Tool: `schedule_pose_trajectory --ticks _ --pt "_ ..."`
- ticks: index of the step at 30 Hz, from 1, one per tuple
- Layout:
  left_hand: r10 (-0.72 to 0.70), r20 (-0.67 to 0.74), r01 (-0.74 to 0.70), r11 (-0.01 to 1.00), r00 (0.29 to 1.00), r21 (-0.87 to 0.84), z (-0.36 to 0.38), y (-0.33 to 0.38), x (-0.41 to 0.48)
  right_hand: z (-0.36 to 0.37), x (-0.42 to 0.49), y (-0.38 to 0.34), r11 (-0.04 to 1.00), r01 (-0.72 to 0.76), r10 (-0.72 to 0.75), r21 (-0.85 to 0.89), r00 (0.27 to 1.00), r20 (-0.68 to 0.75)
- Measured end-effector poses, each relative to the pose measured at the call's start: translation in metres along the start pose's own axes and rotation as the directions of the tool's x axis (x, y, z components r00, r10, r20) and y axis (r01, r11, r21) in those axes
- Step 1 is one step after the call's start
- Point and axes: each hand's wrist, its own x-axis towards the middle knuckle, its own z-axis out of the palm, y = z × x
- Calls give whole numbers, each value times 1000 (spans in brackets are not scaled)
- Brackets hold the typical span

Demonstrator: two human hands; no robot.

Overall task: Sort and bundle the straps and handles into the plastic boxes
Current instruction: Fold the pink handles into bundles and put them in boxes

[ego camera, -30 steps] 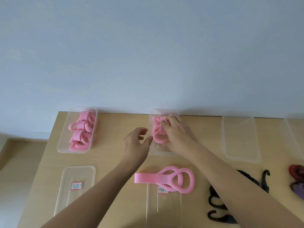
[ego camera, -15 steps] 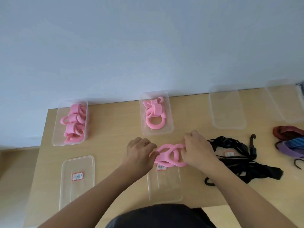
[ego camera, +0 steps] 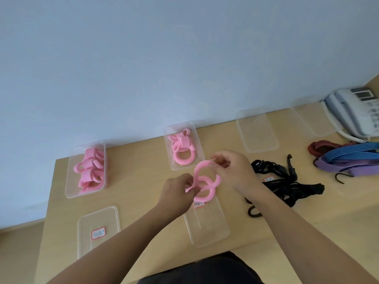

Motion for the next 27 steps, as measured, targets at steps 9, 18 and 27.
schedule_pose_trajectory --ticks 9,18,27 --pt "73 -186 -131 938 980 -322 -76 40 -39 -11 -27 -106 934 210 -164 288 971 -176" --pt "205 -213 -289 805 955 -519 -132 72 -91 -12 -84 -193 872 459 -414 172 877 -244" --pt "284 -249 -376 639 926 -671 -153 93 -125 -11 -118 -207 748 643 -663 -165 717 -216"
